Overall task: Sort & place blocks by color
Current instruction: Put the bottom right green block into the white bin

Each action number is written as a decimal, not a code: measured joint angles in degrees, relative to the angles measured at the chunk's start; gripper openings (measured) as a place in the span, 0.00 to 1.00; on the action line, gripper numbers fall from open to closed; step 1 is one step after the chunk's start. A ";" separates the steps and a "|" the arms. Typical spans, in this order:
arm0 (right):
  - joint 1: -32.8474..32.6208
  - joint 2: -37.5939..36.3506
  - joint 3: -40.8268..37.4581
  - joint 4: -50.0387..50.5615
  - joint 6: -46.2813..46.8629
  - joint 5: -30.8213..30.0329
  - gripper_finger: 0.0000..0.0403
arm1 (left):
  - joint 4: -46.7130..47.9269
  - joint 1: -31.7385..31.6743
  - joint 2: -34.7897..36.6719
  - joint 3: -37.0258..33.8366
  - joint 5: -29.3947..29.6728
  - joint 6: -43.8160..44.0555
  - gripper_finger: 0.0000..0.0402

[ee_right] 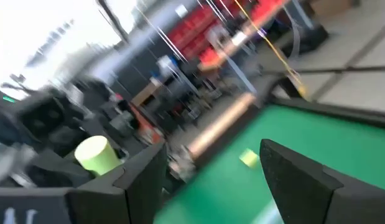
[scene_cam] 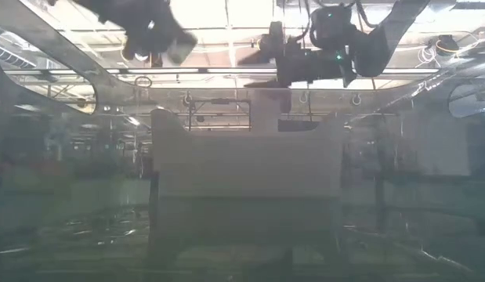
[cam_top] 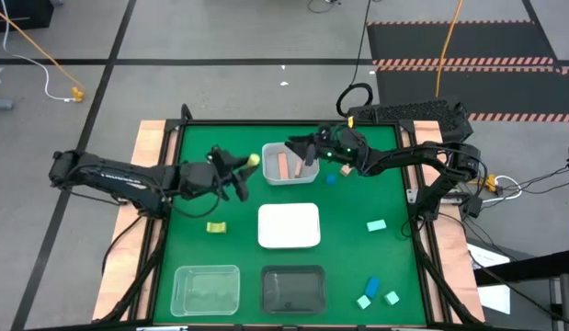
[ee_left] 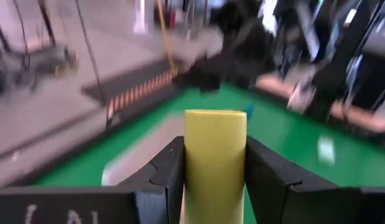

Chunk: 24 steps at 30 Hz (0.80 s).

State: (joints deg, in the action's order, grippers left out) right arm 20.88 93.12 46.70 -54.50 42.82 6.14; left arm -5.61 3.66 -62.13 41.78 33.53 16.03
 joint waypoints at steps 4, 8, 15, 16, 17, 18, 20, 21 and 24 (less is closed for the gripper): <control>0.02 0.00 0.00 -7.65 7.20 0.71 0.62 | -8.64 -1.79 -0.70 0.00 -0.04 -5.21 0.32; 0.02 0.00 0.02 -12.04 7.03 5.90 0.62 | -14.39 -4.30 -1.15 -0.04 -0.02 -5.09 0.32; -2.26 0.02 0.02 -9.28 -1.93 10.43 0.62 | -24.59 -8.09 -2.47 0.01 -2.53 -3.28 0.32; -2.81 0.02 0.03 -9.16 -3.60 10.36 0.62 | -24.64 -8.54 -2.65 -0.02 -3.56 -2.09 0.32; -3.30 0.02 0.37 -8.58 -5.46 10.30 0.62 | -25.04 -8.94 -3.17 -0.02 -4.55 -0.08 0.32; -3.78 0.02 1.14 -7.56 -7.31 10.30 0.62 | -25.52 -9.27 -3.85 0.00 -5.61 2.39 0.32; -4.72 0.02 3.02 -4.18 -11.28 10.35 0.62 | -24.70 -9.72 -4.76 -0.04 -7.70 7.44 0.32; -5.12 0.02 4.32 -1.62 -13.15 10.35 0.62 | -24.95 -9.76 -5.47 -0.07 -8.80 8.81 0.32; -5.79 0.02 8.91 8.61 -17.76 10.35 0.62 | -26.39 -9.66 -7.58 -0.02 -9.98 10.44 0.32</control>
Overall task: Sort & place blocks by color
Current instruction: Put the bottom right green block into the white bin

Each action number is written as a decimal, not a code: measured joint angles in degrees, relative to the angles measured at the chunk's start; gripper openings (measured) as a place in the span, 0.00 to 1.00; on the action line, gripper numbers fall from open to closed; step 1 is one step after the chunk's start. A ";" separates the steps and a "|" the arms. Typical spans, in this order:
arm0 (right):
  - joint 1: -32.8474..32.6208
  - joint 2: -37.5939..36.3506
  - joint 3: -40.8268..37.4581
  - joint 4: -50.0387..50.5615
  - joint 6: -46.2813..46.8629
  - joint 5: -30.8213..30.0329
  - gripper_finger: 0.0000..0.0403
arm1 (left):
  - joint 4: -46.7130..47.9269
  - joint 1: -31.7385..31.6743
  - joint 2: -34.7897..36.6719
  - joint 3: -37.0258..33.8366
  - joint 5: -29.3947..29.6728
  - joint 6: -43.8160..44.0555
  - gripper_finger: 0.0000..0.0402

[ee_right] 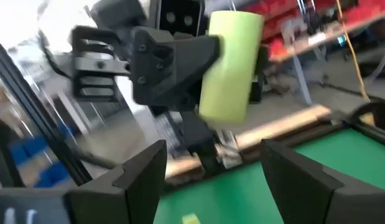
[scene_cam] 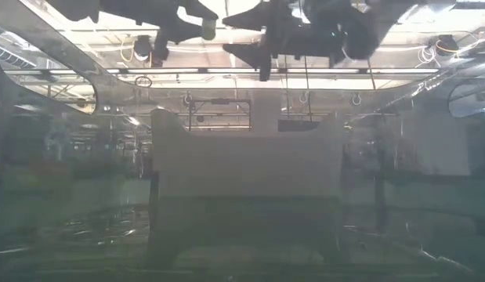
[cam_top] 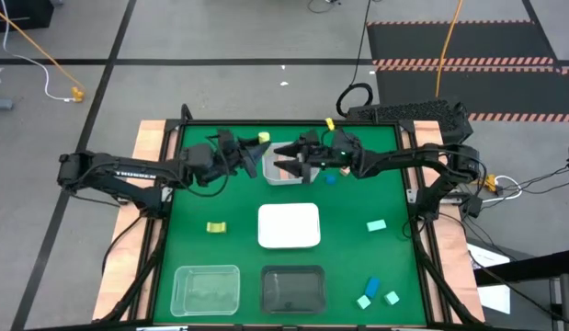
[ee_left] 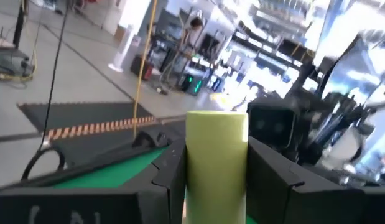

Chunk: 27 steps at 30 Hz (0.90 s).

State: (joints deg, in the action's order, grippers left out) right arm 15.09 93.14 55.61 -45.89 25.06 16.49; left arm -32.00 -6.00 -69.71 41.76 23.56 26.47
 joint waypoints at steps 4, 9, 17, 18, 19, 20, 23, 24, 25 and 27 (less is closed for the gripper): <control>-0.22 0.00 4.61 10.72 -3.58 -1.08 0.62 | -2.47 0.11 -2.29 0.02 -0.17 1.80 0.32; -0.11 0.00 5.66 10.59 -3.30 -1.70 0.62 | -2.94 0.68 -3.75 0.04 -1.58 3.86 0.32; -0.62 0.00 5.61 10.63 -3.27 -3.16 0.62 | -3.85 1.51 -4.92 0.00 -2.25 5.47 0.32; -0.79 -0.01 5.63 10.51 -3.25 -3.59 0.61 | -4.82 1.53 -5.25 0.00 -2.53 5.22 0.32; -0.94 -0.07 5.64 10.43 -3.21 -4.05 0.60 | -5.96 1.59 -5.75 0.00 -2.56 4.99 0.32; -1.12 -0.11 5.64 10.62 -3.19 -4.64 0.59 | -6.37 1.62 -5.98 0.00 -2.58 4.92 0.32; -1.42 -0.04 5.64 10.61 -3.02 -6.22 0.53 | -6.61 1.51 -6.06 0.00 -2.57 4.77 0.32; -1.40 -0.04 5.64 10.57 -3.02 -6.03 0.51 | -6.67 1.53 -6.10 0.00 -2.54 4.77 0.32; -1.40 -0.04 5.65 10.52 -3.02 -6.00 0.48 | -6.65 1.55 -6.08 0.00 -2.57 4.77 0.32; -1.40 -0.04 5.66 10.56 -2.71 -5.87 0.41 | -6.61 1.53 -6.10 0.00 -2.50 4.73 0.32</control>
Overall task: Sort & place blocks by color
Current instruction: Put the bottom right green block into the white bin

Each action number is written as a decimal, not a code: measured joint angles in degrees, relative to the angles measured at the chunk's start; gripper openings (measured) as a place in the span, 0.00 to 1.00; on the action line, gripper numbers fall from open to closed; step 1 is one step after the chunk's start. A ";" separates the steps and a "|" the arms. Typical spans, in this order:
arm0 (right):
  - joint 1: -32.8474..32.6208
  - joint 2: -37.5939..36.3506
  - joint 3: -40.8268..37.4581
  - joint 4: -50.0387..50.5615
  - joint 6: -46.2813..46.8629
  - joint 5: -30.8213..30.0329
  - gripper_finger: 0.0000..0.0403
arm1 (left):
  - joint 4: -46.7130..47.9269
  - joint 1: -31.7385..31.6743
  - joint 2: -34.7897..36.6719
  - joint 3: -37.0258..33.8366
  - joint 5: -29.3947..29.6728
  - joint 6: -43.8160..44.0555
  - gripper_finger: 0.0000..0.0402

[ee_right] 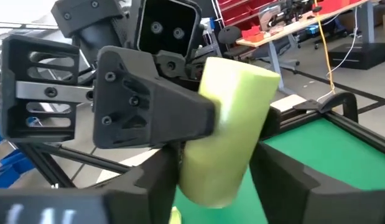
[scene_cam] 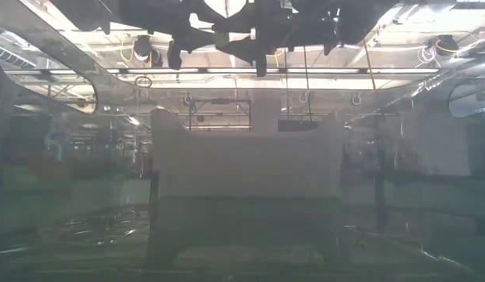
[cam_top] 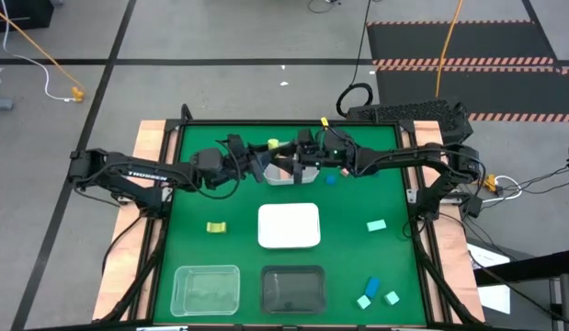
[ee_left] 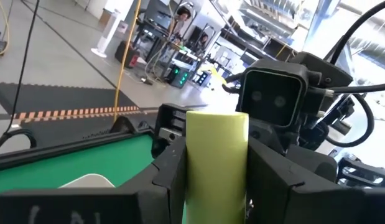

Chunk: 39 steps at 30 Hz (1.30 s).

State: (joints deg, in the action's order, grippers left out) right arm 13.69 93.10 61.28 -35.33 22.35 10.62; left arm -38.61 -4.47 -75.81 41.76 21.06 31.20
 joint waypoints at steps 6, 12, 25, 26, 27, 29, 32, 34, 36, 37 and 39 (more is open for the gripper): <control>0.02 -0.02 0.00 0.01 4.71 0.07 0.28 | -0.28 0.00 0.02 0.00 0.21 0.16 0.37; 0.20 -0.32 0.02 2.06 4.37 0.54 0.28 | -0.13 0.05 0.02 0.00 -0.39 0.15 0.56; 0.99 -10.08 0.07 31.49 0.98 10.41 0.28 | 4.57 -3.84 3.83 -0.01 1.78 -5.78 0.62; 0.88 -10.36 0.07 33.03 0.95 12.24 0.28 | 7.36 -3.99 4.51 0.09 1.77 -5.79 0.62; 0.55 -10.46 0.07 34.41 0.99 14.10 0.28 | 11.80 -4.19 5.64 0.07 1.77 -5.47 0.61; -0.13 -10.56 0.04 35.98 0.96 16.96 0.28 | 18.89 -4.24 7.21 -0.07 1.34 -3.29 0.60; -1.69 -10.54 -0.04 38.33 0.92 18.22 0.28 | 30.27 -3.84 9.66 -0.08 -0.78 4.31 0.57; -2.72 -10.54 -0.54 38.23 0.31 18.25 0.28 | 34.74 -3.02 10.93 -0.01 -3.02 9.17 0.56; -3.73 -10.54 -1.22 38.46 -0.29 18.95 0.28 | 41.04 -1.94 12.34 0.02 -5.05 12.60 0.54; -4.24 -10.52 -1.61 38.44 -0.68 19.57 0.28 | 43.27 -1.22 12.67 -0.04 -6.01 13.62 0.53; -5.50 -10.51 -2.47 38.45 -1.09 19.48 0.28 | 47.03 0.48 13.15 -0.02 -8.00 14.17 0.52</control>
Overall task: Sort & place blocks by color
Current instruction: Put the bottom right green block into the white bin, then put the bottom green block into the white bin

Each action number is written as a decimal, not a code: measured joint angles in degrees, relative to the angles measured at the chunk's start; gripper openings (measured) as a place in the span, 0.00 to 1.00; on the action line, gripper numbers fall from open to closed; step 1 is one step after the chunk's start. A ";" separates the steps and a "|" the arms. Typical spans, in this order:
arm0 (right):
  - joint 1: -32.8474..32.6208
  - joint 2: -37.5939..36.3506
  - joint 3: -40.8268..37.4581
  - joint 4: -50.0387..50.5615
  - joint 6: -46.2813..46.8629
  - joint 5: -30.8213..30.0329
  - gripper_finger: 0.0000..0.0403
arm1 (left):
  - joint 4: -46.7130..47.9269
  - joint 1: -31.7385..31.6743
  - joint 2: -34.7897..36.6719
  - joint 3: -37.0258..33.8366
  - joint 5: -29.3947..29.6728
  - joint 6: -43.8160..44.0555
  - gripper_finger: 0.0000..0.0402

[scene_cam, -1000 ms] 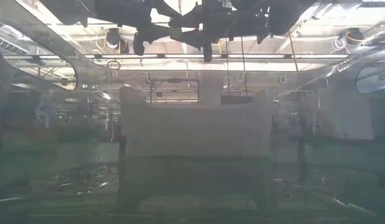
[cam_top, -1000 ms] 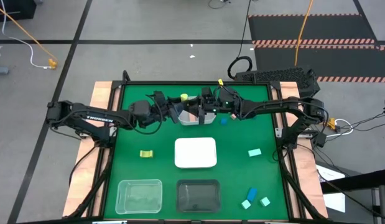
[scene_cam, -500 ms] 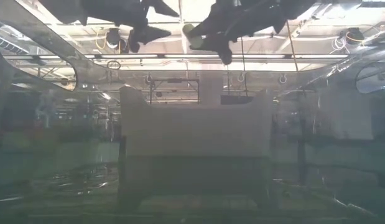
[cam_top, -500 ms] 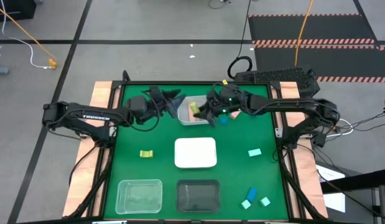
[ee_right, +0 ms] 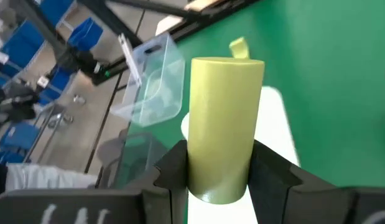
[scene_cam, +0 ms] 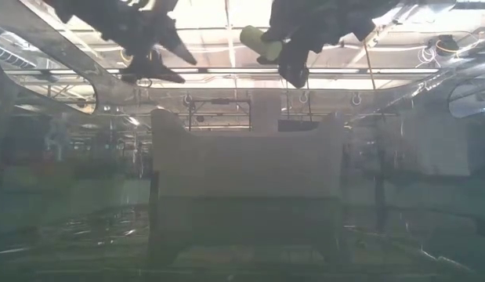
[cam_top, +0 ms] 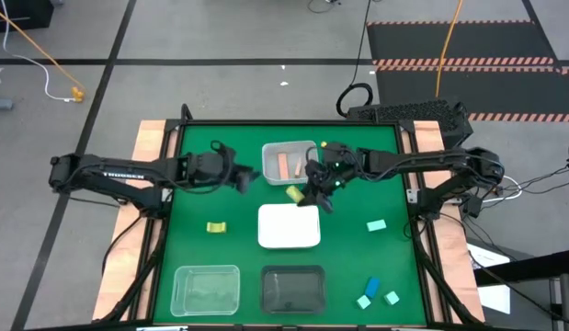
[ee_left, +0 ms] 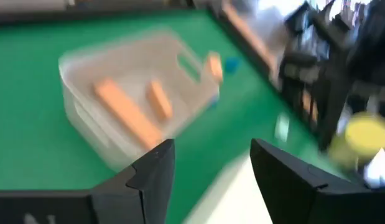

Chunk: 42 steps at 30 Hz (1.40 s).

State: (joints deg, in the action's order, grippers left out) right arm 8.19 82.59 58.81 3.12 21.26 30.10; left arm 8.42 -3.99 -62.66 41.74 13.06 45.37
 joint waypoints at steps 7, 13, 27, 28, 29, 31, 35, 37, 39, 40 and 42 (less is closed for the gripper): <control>-4.39 0.04 -2.21 -2.37 4.92 -4.53 0.28 | 13.61 6.92 0.33 0.00 -8.33 -5.38 0.48; -7.69 0.04 -4.06 -9.05 11.65 -12.41 0.28 | 25.03 12.46 0.31 0.00 -11.96 -10.47 0.50; -16.34 2.94 -4.55 -8.90 13.70 -29.03 0.40 | 38.95 24.27 -2.05 0.00 -9.27 -13.98 0.62; -16.55 3.48 -4.55 -8.84 13.73 -29.40 0.41 | 39.00 24.86 -2.60 0.00 -8.90 -15.15 0.63; -16.68 3.86 -4.55 -8.86 13.96 -29.59 0.41 | 38.96 25.34 -3.13 0.00 -8.71 -16.35 0.64; -16.61 4.62 -4.55 -8.86 14.08 -30.08 0.41 | 38.96 26.02 -4.33 0.00 -7.86 -18.61 0.65; -16.51 5.43 -4.55 -8.69 14.08 -30.33 0.41 | 38.25 26.58 -6.77 0.00 -4.49 -22.10 0.67; -16.41 5.32 -4.55 -8.92 14.08 -30.31 0.41 | 38.02 26.49 -8.15 0.00 -2.54 -23.39 0.67; -16.40 5.30 -4.55 -8.97 14.08 -30.31 0.41 | 37.52 26.08 -9.80 0.00 -1.10 -24.02 0.67; -16.40 5.33 -4.55 -8.96 14.08 -30.31 0.41 | 37.23 25.80 -10.73 0.00 -0.98 -24.02 0.67; -16.42 5.33 -4.55 -8.95 14.27 -30.32 0.41 | 36.41 25.46 -12.52 0.00 -0.99 -23.80 0.67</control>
State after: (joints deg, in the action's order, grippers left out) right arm -8.23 87.92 54.26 -5.83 35.53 -0.22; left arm 44.82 21.47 -75.17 41.74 12.07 21.56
